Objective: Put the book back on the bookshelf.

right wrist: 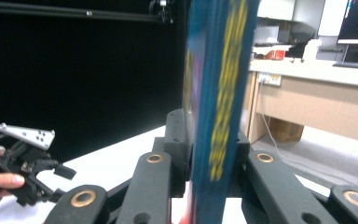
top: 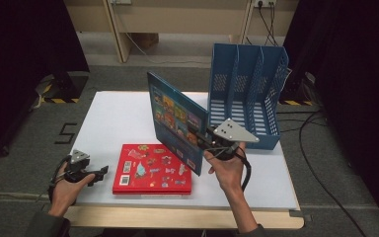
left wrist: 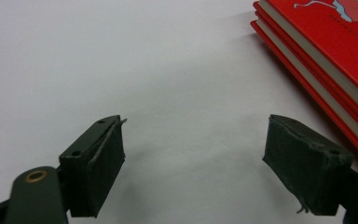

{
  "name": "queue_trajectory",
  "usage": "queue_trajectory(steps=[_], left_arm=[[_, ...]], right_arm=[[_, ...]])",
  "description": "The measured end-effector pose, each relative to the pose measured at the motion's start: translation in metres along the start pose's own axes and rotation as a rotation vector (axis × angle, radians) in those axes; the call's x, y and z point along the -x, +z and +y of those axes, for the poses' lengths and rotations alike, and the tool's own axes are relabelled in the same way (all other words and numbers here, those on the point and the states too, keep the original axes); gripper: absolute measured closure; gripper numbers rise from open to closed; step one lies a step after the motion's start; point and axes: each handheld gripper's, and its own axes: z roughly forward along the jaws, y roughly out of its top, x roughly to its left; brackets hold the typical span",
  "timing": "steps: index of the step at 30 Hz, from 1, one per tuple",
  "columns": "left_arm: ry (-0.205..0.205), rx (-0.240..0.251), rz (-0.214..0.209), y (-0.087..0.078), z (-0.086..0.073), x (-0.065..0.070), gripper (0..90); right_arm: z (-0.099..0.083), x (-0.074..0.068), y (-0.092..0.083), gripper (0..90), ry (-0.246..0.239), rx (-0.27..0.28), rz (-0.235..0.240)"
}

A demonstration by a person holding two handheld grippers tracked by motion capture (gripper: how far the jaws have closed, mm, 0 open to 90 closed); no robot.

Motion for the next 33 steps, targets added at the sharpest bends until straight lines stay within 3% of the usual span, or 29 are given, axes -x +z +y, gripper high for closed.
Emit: queue_trajectory(steps=[18,33], left_arm=[[0.003,-0.006,-0.010,0.001,0.000,0.000,19.2],[0.013,-0.042,-0.027,0.004,-0.003,0.002,18.7]], right_arm=[[-0.041,-0.003,0.020,77.2,0.008,-0.070,-0.008],[-0.061,-0.005,0.031,76.8,0.028,-0.066,-0.017]])
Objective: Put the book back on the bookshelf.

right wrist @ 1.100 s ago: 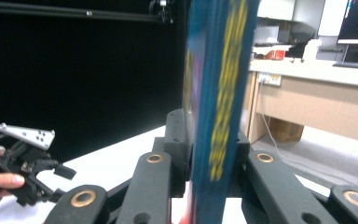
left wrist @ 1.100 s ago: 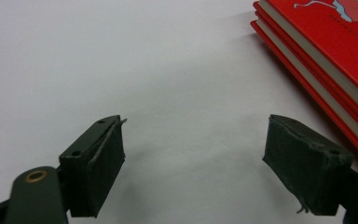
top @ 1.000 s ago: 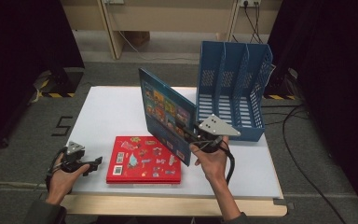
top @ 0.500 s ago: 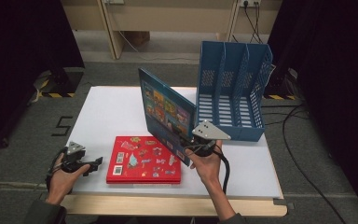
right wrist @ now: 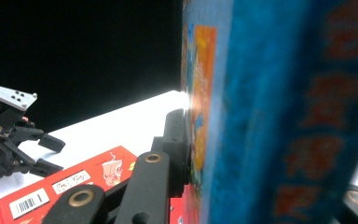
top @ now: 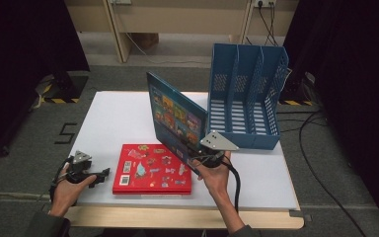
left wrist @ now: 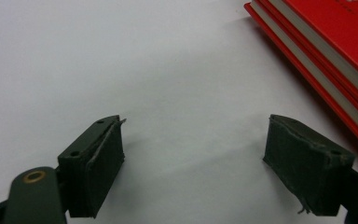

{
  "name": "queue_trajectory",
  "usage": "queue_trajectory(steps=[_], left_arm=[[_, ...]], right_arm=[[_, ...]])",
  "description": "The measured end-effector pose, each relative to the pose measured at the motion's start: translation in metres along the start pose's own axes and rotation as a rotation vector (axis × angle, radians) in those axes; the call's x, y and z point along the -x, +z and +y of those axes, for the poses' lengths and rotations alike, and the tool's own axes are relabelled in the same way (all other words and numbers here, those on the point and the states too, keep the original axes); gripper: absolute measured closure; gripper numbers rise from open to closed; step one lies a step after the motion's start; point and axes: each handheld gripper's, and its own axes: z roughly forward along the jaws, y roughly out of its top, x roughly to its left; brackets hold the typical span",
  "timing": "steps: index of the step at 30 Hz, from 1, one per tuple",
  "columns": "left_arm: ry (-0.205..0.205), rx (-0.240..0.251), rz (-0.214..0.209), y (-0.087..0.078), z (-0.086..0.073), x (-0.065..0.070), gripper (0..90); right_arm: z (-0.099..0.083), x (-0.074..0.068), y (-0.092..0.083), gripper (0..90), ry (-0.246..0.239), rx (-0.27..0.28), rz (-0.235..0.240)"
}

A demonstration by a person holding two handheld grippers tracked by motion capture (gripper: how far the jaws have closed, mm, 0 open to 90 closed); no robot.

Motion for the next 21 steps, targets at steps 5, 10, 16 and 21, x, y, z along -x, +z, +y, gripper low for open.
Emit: queue_trajectory(steps=[5,10,16,21], left_arm=[[-0.002,-0.001,-0.002,0.0000,-0.0001,0.0001,18.6],[-0.004,-0.001,-0.003,0.0000,-0.0002,0.0002,18.6],[-0.004,-0.002,-0.003,0.0001,-0.0002,0.0002,18.5],[-0.006,0.001,-0.004,0.0001,-0.0003,0.0005,18.5]], right_arm=[[-0.0019,0.0010,0.0023,76.7,0.001,0.007,0.000],[-0.0033,0.0008,0.0053,76.8,-0.002,0.007,0.002],[-0.0037,0.0008,0.0057,77.1,0.002,0.001,0.004],[-0.0074,0.0019,0.0064,77.1,0.010,-0.001,0.009]])
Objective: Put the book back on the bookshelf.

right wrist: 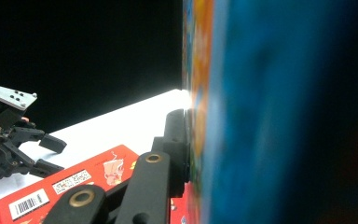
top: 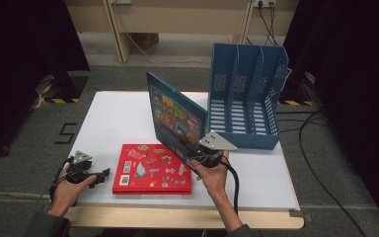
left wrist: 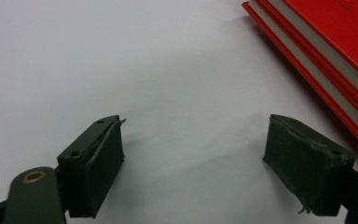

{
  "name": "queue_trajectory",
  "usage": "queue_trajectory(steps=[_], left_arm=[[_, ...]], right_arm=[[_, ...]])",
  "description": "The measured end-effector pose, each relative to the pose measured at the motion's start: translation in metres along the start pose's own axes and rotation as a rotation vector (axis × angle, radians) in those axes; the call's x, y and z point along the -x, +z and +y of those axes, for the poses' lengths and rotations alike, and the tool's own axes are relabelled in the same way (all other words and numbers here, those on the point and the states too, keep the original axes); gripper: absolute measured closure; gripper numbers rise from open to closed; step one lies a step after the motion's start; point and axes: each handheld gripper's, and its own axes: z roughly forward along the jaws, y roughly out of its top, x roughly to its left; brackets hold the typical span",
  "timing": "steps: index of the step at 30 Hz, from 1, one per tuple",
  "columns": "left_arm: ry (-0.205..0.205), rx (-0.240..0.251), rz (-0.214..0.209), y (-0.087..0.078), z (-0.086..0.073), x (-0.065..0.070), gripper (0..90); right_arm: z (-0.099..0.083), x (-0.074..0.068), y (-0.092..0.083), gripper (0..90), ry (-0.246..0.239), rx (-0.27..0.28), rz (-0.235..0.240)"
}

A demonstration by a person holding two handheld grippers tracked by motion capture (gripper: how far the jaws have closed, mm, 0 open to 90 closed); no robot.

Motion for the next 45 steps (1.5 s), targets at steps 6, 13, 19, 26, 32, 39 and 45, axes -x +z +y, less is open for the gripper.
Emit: queue_trajectory(steps=[6,13,19,26,32,39,45], left_arm=[[0.000,0.000,0.000,0.000,0.000,0.000,18.4],[0.003,-0.004,-0.002,0.000,0.000,-0.001,18.4],[0.004,-0.003,-0.001,0.000,0.000,-0.001,18.4],[0.002,-0.001,0.000,0.000,0.000,-0.001,18.5],[0.004,-0.002,-0.001,-0.001,0.000,-0.001,18.5],[0.002,0.000,-0.003,-0.001,0.000,-0.001,18.5],[0.003,0.001,-0.001,-0.001,0.001,-0.001,18.5]], right_arm=[[-0.002,0.001,0.000,77.7,0.008,-0.004,0.001],[0.000,0.001,0.000,80.4,-0.035,-0.007,-0.001],[0.005,0.003,0.001,81.7,-0.022,-0.025,0.014],[0.011,0.005,-0.005,82.1,0.000,-0.016,0.016],[0.012,0.009,-0.008,82.2,0.025,-0.006,0.022],[0.012,0.017,-0.013,82.4,0.077,0.011,0.031],[0.016,0.021,-0.019,82.5,0.082,0.022,0.023]])
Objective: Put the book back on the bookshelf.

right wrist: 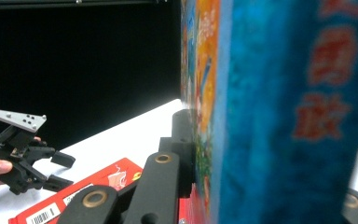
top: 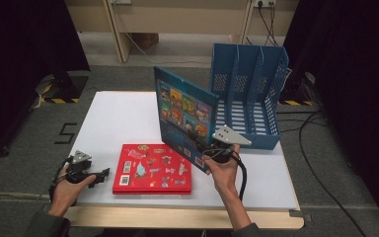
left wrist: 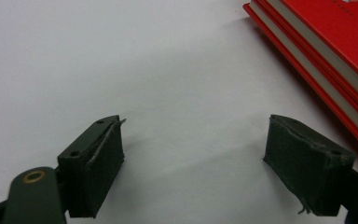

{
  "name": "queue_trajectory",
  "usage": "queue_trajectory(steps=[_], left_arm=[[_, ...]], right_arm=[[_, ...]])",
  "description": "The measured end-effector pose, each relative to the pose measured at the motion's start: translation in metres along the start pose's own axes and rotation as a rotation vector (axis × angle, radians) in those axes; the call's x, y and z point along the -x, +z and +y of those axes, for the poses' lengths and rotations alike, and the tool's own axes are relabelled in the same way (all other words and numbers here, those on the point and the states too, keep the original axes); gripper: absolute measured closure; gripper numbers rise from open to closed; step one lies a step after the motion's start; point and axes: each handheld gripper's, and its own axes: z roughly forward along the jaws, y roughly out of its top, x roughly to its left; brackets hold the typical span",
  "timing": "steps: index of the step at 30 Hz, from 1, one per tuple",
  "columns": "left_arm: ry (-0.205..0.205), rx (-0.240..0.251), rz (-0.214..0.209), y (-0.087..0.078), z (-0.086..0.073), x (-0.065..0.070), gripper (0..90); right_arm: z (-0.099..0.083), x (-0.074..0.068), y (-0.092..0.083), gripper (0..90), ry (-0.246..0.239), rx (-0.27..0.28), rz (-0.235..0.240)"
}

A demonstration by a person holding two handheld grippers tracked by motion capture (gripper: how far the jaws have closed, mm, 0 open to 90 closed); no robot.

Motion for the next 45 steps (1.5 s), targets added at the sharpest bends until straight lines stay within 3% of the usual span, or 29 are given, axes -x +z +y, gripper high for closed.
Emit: queue_trajectory(steps=[7,19,25,30,38,45], left_arm=[[-0.001,0.007,0.005,0.000,0.000,-0.001,18.5],[-0.006,0.008,0.015,0.000,0.000,-0.003,18.3],[-0.007,0.005,0.014,0.001,0.000,-0.003,18.3],[-0.006,0.004,0.013,0.001,0.000,-0.003,18.2],[-0.008,0.003,0.012,0.002,0.000,-0.003,18.0],[-0.008,0.002,0.011,0.002,0.000,-0.003,18.0]], right_arm=[[0.011,0.004,-0.010,82.5,0.020,0.046,-0.016],[0.039,0.024,-0.047,82.5,0.018,0.147,-0.110],[0.052,0.043,-0.069,82.6,0.052,0.201,-0.188],[0.064,0.058,-0.080,82.6,0.037,0.218,-0.260],[0.074,0.076,-0.080,82.6,0.048,0.225,-0.329],[0.073,0.090,-0.060,82.6,0.060,0.222,-0.386]])
